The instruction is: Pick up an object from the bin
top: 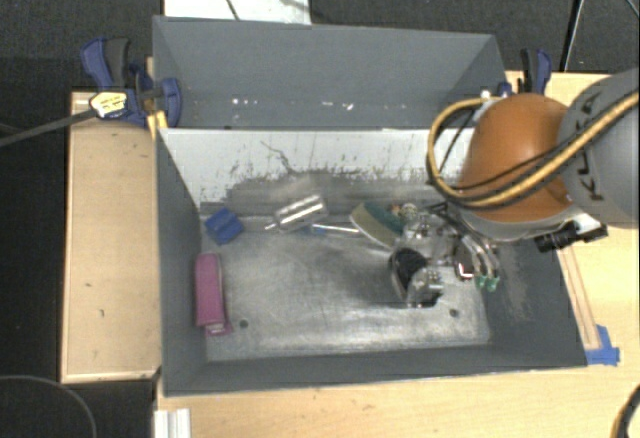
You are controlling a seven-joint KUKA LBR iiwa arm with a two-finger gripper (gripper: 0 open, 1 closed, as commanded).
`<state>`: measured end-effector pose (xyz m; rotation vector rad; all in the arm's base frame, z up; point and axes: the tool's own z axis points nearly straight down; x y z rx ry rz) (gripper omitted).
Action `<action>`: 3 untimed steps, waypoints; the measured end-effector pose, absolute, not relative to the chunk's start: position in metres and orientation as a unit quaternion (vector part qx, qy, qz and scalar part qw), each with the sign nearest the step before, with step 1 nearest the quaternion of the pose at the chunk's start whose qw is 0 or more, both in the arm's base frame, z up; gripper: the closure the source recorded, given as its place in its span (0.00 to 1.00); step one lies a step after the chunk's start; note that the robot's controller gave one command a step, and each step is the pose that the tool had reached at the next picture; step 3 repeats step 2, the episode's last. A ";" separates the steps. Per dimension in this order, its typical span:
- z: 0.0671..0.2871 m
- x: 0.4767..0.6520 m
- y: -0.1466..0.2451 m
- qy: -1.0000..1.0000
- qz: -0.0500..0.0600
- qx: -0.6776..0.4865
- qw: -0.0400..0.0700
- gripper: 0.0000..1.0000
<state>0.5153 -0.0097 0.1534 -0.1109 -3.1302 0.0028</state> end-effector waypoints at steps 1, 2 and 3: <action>0.084 0.495 0.032 -1.000 -0.002 0.009 -0.007 1.00; 0.213 0.513 0.019 -1.000 0.000 0.012 -0.005 1.00; 0.213 0.513 0.019 -1.000 0.000 0.012 -0.005 1.00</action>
Offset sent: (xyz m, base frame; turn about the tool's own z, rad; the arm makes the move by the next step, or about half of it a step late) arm -0.0239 0.0385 -0.0712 -0.0836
